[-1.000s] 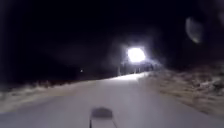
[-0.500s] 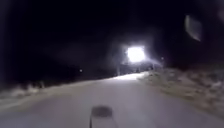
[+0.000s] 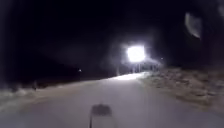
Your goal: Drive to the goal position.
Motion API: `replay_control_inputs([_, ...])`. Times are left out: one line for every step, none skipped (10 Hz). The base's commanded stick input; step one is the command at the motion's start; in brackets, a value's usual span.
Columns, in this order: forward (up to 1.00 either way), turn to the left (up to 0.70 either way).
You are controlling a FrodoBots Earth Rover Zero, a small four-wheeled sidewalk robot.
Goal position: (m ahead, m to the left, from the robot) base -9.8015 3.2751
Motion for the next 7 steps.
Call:
replay_control_inputs([0.85, 0.0])
replay_control_inputs([0.85, 0.0])
replay_control_inputs([0.74, 0.0])
replay_control_inputs([0.03, 0.0])
replay_control_inputs([0.0, 0.0])
replay_control_inputs([0.0, 0.0])
replay_control_inputs([0.0, 0.0])
